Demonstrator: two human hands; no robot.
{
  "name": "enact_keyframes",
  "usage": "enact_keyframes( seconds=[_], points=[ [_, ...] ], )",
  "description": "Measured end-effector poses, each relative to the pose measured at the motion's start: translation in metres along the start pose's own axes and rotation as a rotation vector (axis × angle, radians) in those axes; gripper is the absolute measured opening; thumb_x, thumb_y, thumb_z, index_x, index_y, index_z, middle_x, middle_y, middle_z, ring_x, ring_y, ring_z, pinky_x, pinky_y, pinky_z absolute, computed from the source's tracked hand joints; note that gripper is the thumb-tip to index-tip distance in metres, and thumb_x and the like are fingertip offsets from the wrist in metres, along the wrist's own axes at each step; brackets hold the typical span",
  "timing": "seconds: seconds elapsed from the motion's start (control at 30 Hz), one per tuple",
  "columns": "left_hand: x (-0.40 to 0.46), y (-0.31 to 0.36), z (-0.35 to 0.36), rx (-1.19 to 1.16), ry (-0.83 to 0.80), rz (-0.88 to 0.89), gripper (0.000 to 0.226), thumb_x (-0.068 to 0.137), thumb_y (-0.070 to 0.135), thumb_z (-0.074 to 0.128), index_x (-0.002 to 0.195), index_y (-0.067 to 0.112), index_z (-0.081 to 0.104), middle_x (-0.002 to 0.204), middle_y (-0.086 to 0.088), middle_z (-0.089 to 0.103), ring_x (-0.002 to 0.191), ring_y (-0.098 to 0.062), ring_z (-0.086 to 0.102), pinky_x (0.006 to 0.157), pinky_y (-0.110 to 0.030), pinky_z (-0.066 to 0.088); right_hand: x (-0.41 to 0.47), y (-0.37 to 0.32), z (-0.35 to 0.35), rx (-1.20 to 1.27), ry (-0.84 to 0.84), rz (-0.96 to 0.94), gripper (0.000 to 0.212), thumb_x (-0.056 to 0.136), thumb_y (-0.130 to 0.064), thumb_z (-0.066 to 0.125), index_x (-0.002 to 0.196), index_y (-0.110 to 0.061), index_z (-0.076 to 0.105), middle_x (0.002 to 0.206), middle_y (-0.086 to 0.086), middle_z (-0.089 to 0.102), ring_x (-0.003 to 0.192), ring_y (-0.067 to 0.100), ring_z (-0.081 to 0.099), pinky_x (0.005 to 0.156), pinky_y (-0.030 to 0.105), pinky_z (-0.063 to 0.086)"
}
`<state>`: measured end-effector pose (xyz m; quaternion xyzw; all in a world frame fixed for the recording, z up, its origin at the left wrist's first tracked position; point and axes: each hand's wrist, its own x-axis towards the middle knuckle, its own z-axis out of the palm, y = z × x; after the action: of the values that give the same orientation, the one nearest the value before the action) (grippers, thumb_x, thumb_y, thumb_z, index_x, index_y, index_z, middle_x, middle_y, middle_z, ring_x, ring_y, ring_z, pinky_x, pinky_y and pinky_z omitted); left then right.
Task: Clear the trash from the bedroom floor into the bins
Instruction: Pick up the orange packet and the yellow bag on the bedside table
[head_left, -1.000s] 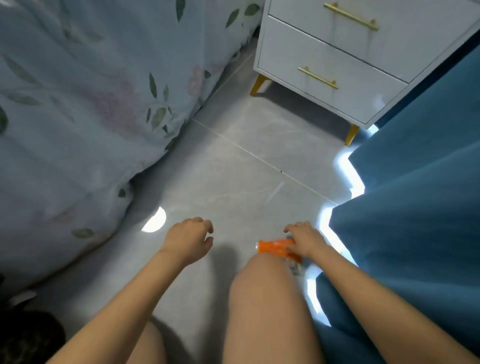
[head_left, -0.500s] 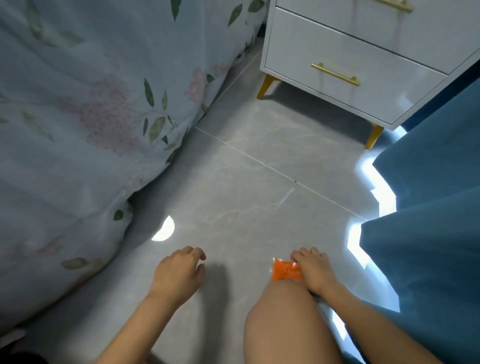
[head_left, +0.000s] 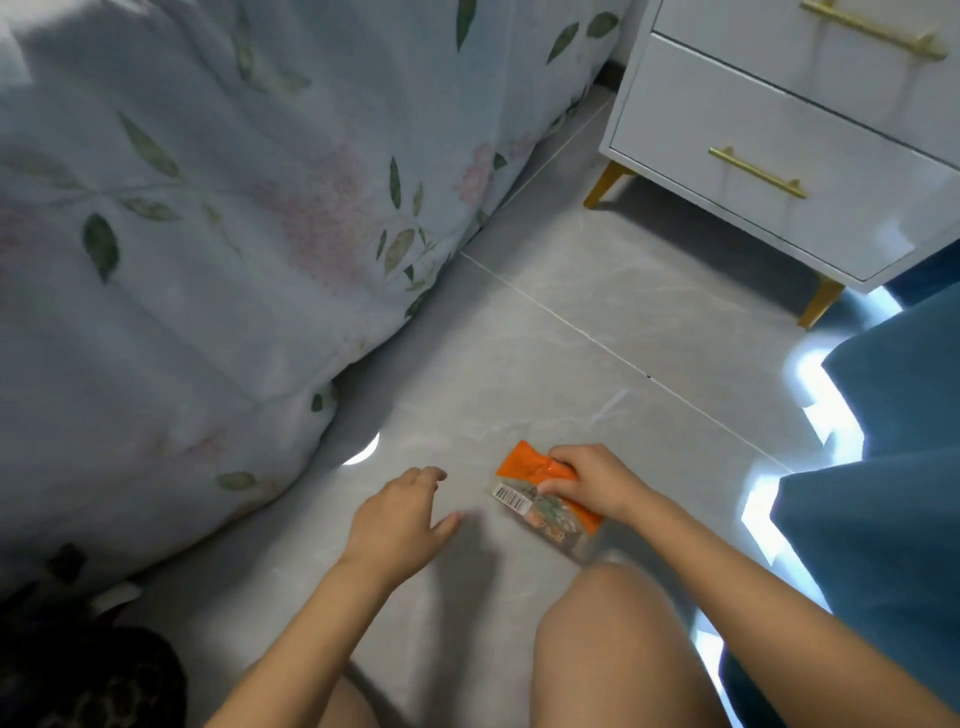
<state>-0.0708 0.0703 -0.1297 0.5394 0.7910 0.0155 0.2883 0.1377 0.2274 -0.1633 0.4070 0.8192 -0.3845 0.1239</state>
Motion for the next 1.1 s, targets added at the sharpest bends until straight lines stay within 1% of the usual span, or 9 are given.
enact_keyframes(
  seconds=[0.13, 0.27, 0.33, 0.53, 0.7, 0.77, 0.83, 0.93, 1.1],
  points=[
    [-0.021, -0.007, -0.042, -0.284, 0.084, -0.074, 0.066, 0.077, 0.057, 0.067, 0.132, 0.026, 0.049, 0.125, 0.009, 0.06, 0.114, -0.011, 0.059, 0.091, -0.033, 0.05, 0.004, -0.092, -0.018, 0.005, -0.027, -0.228, 0.039, 0.078, -0.039, 0.073, 0.06, -0.026, 0.04, 0.059, -0.008, 0.047, 0.065, 0.008, 0.046, 0.059, 0.026, 0.033],
    [-0.062, -0.029, -0.094, -0.41, 0.279, -0.113, 0.024, 0.078, 0.037, 0.074, 0.088, 0.017, 0.065, 0.08, 0.004, 0.07, 0.08, -0.015, 0.066, 0.065, -0.021, 0.044, -0.007, -0.177, -0.026, 0.027, -0.012, -0.418, 0.039, 0.076, -0.039, 0.074, 0.058, -0.03, 0.04, 0.055, -0.01, 0.046, 0.063, 0.004, 0.044, 0.056, 0.018, 0.032],
    [-0.095, -0.048, -0.114, -0.435, 0.371, -0.144, 0.02, 0.079, 0.032, 0.075, 0.073, 0.019, 0.062, 0.065, 0.004, 0.064, 0.067, -0.012, 0.06, 0.056, -0.014, 0.036, -0.015, -0.21, -0.028, 0.042, -0.007, -0.471, 0.025, 0.078, -0.04, 0.072, 0.067, -0.028, 0.052, 0.062, -0.01, 0.053, 0.065, 0.003, 0.048, 0.058, 0.017, 0.036],
    [-0.217, -0.12, -0.151, -0.41, 0.552, -0.338, 0.019, 0.079, 0.027, 0.076, 0.075, 0.011, 0.066, 0.066, -0.001, 0.068, 0.064, -0.016, 0.062, 0.062, -0.03, 0.043, -0.033, -0.279, -0.014, 0.045, -0.044, -0.499, 0.018, 0.087, -0.035, 0.066, 0.078, -0.02, 0.066, 0.073, -0.003, 0.068, 0.062, 0.001, 0.057, 0.063, 0.018, 0.045],
    [-0.326, -0.187, -0.145, -0.593, 0.679, -0.581, 0.008, 0.08, 0.024, 0.076, 0.077, 0.024, 0.068, 0.058, 0.008, 0.066, 0.053, -0.001, 0.061, 0.053, -0.02, 0.047, -0.046, -0.32, 0.025, -0.231, -0.128, -0.522, 0.011, 0.086, -0.04, 0.061, 0.081, -0.03, 0.061, 0.079, -0.011, 0.065, 0.074, 0.007, 0.059, 0.073, 0.026, 0.049],
    [-0.359, -0.212, -0.132, -0.686, 0.748, -0.702, 0.008, 0.08, 0.026, 0.075, 0.083, 0.023, 0.069, 0.066, 0.007, 0.071, 0.06, -0.001, 0.067, 0.057, -0.017, 0.053, -0.051, -0.331, 0.043, -0.351, -0.181, -0.521, 0.011, 0.086, -0.037, 0.057, 0.088, -0.029, 0.064, 0.086, -0.01, 0.067, 0.08, 0.01, 0.061, 0.074, 0.028, 0.049],
    [-0.381, -0.231, -0.116, -0.736, 0.774, -0.83, 0.013, 0.081, 0.03, 0.074, 0.085, 0.02, 0.067, 0.076, 0.002, 0.072, 0.073, -0.016, 0.07, 0.07, -0.036, 0.058, -0.055, -0.334, 0.062, -0.419, -0.237, -0.509, 0.014, 0.086, -0.033, 0.054, 0.092, -0.027, 0.065, 0.089, -0.009, 0.068, 0.082, 0.011, 0.06, 0.071, 0.025, 0.045],
    [-0.389, -0.245, -0.09, -0.551, 0.672, -0.963, 0.021, 0.082, 0.031, 0.068, 0.077, 0.014, 0.058, 0.078, -0.005, 0.067, 0.08, -0.03, 0.067, 0.071, -0.039, 0.052, -0.063, -0.329, 0.086, -0.439, -0.314, -0.464, 0.016, 0.087, -0.031, 0.054, 0.096, -0.024, 0.066, 0.097, -0.006, 0.07, 0.083, 0.01, 0.058, 0.074, 0.023, 0.046],
    [-0.376, -0.238, -0.059, -0.321, 0.339, -1.029, 0.04, 0.083, 0.043, 0.059, 0.105, 0.011, 0.049, 0.107, -0.009, 0.063, 0.1, -0.031, 0.064, 0.077, -0.036, 0.051, -0.075, -0.316, 0.095, -0.441, -0.36, -0.382, 0.021, 0.09, -0.033, 0.052, 0.105, -0.024, 0.065, 0.106, -0.002, 0.067, 0.096, 0.015, 0.061, 0.085, 0.028, 0.051]
  ],
)
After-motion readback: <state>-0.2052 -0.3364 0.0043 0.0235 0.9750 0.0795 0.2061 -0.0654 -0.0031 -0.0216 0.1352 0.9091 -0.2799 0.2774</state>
